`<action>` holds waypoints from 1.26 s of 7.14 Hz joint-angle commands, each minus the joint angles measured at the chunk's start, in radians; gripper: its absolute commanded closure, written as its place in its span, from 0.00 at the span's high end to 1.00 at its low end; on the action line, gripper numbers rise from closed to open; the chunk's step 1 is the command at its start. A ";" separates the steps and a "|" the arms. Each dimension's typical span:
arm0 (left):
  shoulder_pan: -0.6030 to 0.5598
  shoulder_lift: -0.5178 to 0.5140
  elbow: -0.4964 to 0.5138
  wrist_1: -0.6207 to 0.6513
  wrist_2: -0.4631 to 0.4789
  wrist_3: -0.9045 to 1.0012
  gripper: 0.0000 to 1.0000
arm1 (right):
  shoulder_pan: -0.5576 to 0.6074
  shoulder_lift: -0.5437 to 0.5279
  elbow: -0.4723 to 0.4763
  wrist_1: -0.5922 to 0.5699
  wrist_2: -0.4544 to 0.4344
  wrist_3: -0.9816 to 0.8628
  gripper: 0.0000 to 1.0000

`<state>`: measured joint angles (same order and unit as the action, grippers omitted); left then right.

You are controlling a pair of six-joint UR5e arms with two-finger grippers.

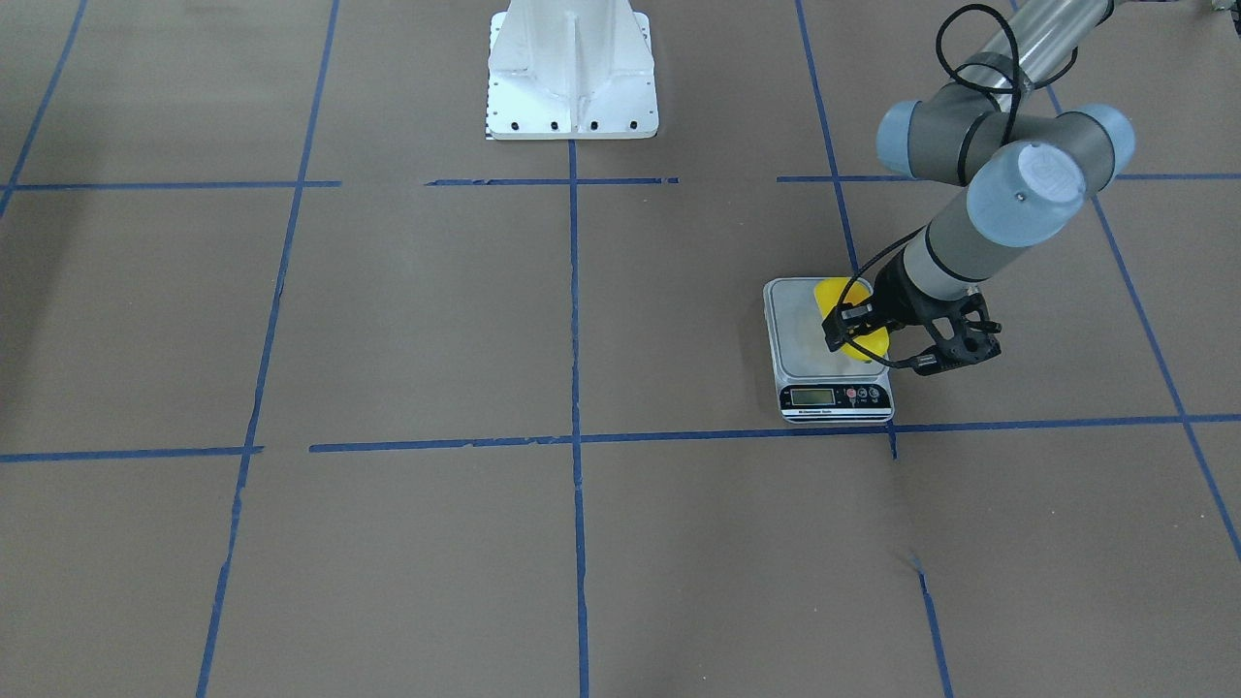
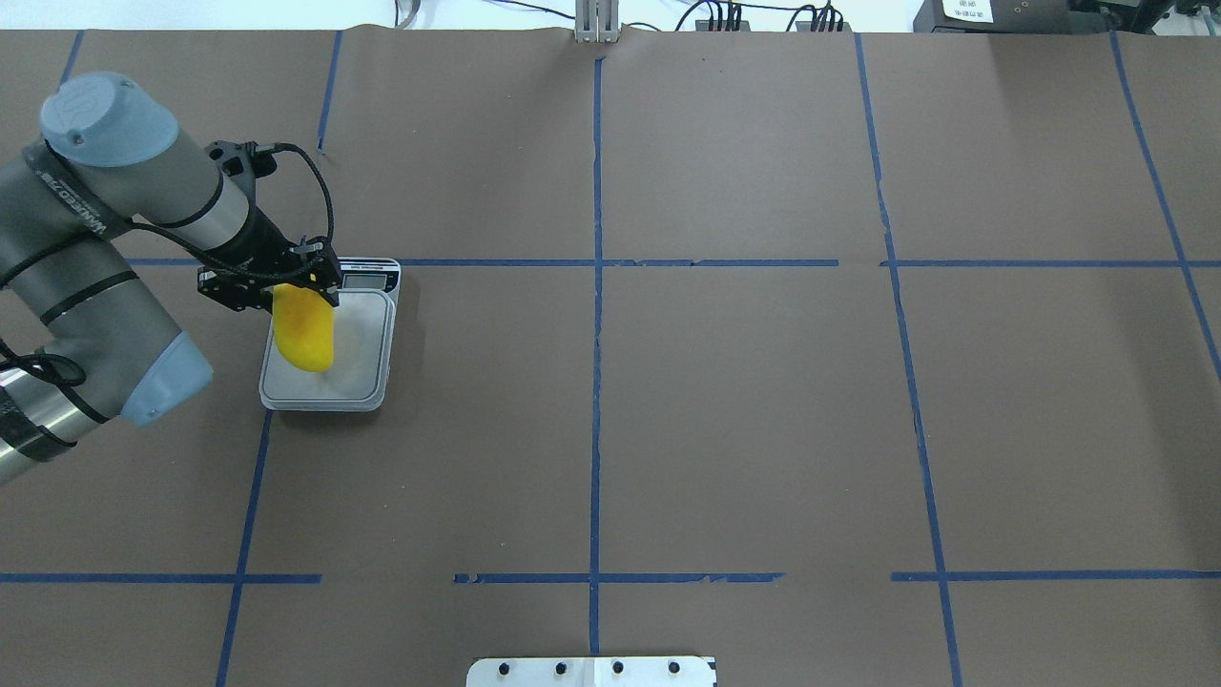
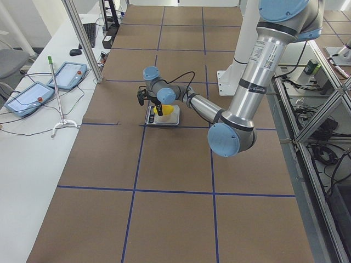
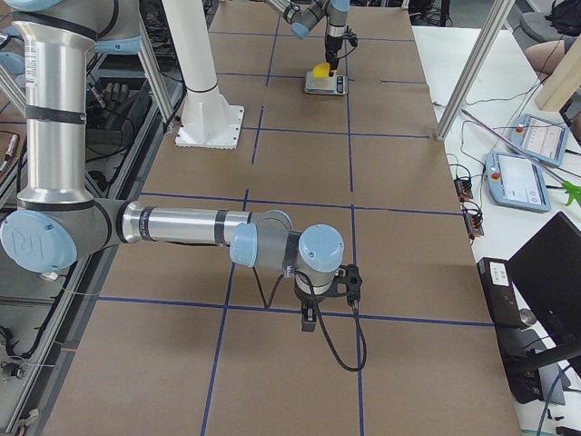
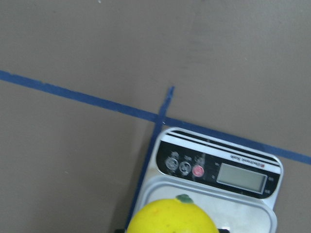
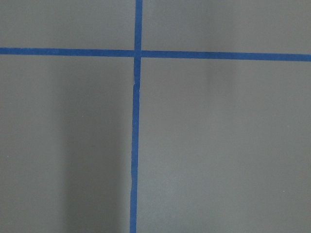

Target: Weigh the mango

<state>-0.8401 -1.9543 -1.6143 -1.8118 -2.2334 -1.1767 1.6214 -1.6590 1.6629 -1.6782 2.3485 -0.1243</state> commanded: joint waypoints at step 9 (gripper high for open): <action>-0.444 0.301 -0.197 0.029 -0.037 0.644 1.00 | 0.000 -0.001 0.000 0.000 0.000 0.000 1.00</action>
<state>-1.1556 -1.7686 -1.7977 -1.7859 -2.2469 -0.7632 1.6214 -1.6595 1.6629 -1.6782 2.3485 -0.1243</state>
